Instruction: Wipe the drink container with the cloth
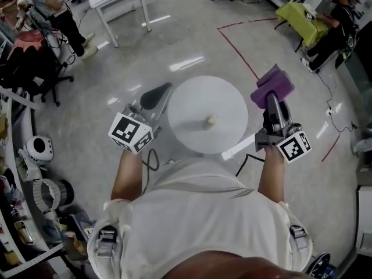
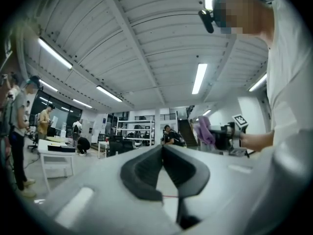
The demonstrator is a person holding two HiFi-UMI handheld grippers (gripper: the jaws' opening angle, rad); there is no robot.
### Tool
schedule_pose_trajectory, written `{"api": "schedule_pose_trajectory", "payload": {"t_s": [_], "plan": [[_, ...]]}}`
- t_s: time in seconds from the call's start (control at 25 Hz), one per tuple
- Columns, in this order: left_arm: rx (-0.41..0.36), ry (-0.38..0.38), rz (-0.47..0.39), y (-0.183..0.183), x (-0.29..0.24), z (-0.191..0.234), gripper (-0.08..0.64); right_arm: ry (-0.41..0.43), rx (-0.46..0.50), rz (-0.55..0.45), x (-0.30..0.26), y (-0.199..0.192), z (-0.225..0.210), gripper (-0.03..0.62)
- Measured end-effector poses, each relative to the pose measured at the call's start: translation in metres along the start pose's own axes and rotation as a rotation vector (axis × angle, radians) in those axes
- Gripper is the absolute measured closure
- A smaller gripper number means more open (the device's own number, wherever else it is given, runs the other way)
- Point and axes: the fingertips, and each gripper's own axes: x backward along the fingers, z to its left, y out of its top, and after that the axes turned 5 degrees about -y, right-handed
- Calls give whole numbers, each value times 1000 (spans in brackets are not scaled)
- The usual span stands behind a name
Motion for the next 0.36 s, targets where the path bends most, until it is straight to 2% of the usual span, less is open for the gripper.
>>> {"api": "schedule_pose_trajectory", "payload": {"t_s": [0.2, 0.36], "plan": [[-1, 11, -6, 6, 3, -1, 558, 26, 6, 6, -5, 4, 7, 491], [-8, 20, -11, 15, 2, 3, 558, 29, 91, 22, -12, 7, 14, 491]]}}
